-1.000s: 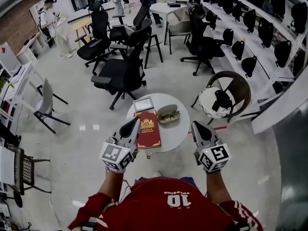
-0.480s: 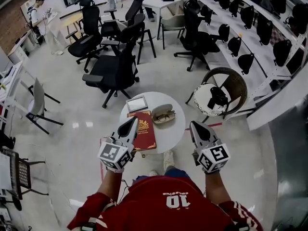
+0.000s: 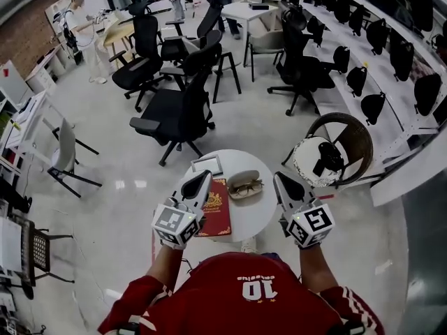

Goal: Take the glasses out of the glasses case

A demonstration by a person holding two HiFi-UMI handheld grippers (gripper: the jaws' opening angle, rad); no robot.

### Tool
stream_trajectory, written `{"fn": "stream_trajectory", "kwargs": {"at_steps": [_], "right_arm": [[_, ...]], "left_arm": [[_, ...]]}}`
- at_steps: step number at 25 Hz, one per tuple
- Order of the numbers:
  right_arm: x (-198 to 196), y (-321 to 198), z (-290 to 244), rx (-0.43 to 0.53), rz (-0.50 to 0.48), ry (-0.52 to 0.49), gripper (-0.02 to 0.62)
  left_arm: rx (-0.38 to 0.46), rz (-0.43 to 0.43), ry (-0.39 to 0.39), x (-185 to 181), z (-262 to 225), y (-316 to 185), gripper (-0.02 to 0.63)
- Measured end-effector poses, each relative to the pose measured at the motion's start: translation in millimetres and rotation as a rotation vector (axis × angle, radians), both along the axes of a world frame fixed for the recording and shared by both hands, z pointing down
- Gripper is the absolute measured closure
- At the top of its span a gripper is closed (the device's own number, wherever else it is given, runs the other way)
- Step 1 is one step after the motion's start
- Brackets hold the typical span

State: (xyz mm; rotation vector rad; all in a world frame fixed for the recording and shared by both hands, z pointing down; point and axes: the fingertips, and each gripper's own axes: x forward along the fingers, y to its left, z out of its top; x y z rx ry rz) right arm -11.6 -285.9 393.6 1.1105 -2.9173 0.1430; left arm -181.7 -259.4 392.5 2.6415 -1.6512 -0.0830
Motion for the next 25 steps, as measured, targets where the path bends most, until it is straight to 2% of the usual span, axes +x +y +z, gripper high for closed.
{"fn": "stream_trajectory", "kwargs": {"at_steps": [9, 14, 20, 25], "right_arm": [[3.4, -32.3, 7.6, -0.016, 0.009, 0.010, 0.580], [5.7, -35.2, 12.3, -0.026, 0.015, 0.012, 0.580], [8.9, -36.6, 21.5, -0.042, 0.015, 0.028, 0.580], [13.3, -38.9, 32.1, -0.065, 0.012, 0.043, 0.580]], "left_arm": [[-0.012, 0.053, -0.049, 13.1, -1.9, -34.2, 0.595], [-0.020, 0.095, -0.082, 20.9, 5.3, -41.5, 0.540], [-0.053, 0.160, -0.155, 30.1, 43.6, -56.3, 0.499], [-0.107, 0.221, -0.232, 44.6, 90.7, -70.5, 0.497]]}}
